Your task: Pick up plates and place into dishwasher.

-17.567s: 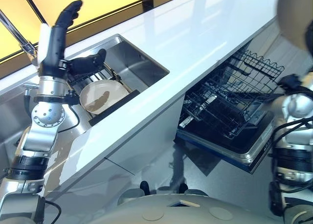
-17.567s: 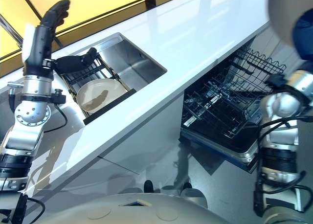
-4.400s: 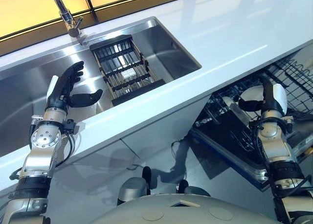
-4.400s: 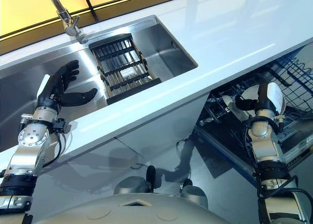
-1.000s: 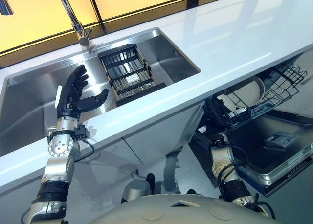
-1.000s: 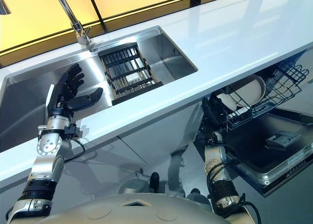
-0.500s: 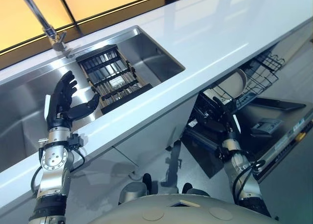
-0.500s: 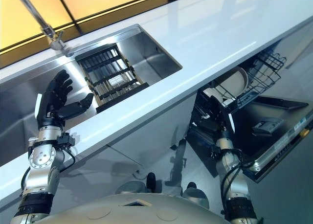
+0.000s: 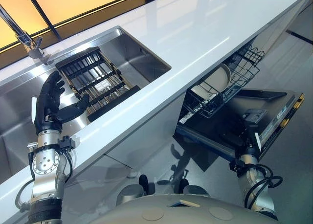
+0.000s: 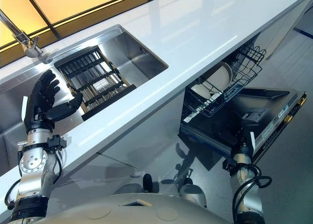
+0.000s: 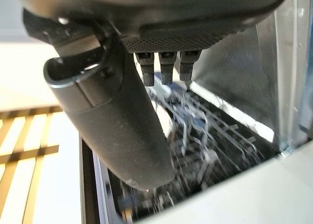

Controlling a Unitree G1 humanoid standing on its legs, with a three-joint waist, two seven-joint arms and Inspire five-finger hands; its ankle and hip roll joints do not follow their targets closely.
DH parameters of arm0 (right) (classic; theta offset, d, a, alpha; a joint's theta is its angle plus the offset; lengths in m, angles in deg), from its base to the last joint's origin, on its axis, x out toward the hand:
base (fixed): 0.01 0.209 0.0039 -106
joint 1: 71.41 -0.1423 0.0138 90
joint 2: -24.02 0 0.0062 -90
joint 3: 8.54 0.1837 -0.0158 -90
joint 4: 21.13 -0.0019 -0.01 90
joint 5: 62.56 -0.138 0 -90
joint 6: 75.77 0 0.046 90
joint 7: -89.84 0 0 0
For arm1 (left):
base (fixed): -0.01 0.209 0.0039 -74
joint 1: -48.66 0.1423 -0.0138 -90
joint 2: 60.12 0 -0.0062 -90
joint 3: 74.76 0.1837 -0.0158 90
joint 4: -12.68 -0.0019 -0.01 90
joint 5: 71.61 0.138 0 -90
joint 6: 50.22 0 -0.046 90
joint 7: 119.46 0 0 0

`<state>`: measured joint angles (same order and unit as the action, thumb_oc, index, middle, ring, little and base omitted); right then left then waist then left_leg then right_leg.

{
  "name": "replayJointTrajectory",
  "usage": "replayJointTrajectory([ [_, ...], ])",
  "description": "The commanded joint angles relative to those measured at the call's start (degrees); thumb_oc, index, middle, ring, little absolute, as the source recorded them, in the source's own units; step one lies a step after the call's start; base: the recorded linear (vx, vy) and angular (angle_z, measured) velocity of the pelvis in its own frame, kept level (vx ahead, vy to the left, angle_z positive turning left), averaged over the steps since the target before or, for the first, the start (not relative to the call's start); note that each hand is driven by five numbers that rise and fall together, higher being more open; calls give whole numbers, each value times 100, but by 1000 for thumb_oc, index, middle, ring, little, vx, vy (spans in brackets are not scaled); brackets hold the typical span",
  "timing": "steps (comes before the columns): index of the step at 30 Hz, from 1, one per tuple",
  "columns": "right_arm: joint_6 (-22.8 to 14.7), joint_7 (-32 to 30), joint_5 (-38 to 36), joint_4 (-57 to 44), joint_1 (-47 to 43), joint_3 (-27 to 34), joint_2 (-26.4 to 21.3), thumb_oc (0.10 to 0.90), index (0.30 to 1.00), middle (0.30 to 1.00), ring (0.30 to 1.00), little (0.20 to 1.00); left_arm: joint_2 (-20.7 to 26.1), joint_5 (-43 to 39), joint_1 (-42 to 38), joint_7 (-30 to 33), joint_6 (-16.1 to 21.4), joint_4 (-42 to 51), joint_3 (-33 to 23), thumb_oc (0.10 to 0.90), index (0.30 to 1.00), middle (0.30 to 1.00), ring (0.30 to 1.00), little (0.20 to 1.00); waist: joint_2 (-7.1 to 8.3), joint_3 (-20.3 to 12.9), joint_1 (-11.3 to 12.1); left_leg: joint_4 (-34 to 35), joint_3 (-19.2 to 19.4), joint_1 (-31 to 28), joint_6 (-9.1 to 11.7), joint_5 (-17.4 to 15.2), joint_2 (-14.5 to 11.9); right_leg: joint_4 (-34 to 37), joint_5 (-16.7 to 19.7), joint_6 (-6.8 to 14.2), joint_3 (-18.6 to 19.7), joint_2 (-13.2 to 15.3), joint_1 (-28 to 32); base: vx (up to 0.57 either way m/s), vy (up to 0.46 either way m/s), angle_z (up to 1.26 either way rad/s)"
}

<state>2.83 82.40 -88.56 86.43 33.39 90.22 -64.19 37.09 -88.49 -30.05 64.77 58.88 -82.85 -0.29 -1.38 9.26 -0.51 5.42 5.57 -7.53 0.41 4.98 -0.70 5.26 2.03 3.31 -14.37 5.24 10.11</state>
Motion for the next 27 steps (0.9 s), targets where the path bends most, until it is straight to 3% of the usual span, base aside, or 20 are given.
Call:
replayJointTrajectory([
  [1, -658, -164, -200, -76, -717, 197, -64, 800, 900, 900, 900, 900, 436, -158, -516, 195, 586, 69, -119, 800, 900, 900, 900, 900, -110, -104, 24, -59, 222, -325, -203, -847, 331, -307, -246, 362, 202, -51, -297, 0, 0, 0],
  [8, -430, -276, -403, 967, -1238, 45, -400, 800, 900, 900, 900, 900, 607, -198, -791, 166, 378, -11, 144, 800, 900, 900, 900, 900, -157, -106, 199, -95, 30, -334, -179, -809, 353, -371, -280, 329, 167, -38, -239, 55, 7, 9],
  [18, -524, -343, -791, 1775, -1862, 128, -695, 800, 900, 900, 900, 900, 796, -201, -960, 46, 137, 9, 408, 800, 900, 900, 900, 900, -230, -112, 470, -122, -247, -403, -174, -779, 386, -476, -332, 299, 50, 2, -103, 85, 13, 14],
  [21, -548, -169, -894, 1926, -1968, 160, -766, 800, 900, 900, 900, 900, 826, -170, -955, 26, 90, 21, 454, 800, 900, 900, 900, 900, -252, -107, 528, -115, -312, -421, -177, -760, 398, -491, -334, 293, 11, 13, -66, 80, 27, 23],
  [27, -724, 808, -1454, 1862, -2185, 190, -800, 800, 900, 900, 900, 900, 833, -209, -884, -85, 39, 45, 444, 800, 900, 900, 900, 900, -310, -87, 651, -106, -457, -432, -187, -714, 429, -562, -357, 275, -89, 57, -23, 79, 43, 15],
])
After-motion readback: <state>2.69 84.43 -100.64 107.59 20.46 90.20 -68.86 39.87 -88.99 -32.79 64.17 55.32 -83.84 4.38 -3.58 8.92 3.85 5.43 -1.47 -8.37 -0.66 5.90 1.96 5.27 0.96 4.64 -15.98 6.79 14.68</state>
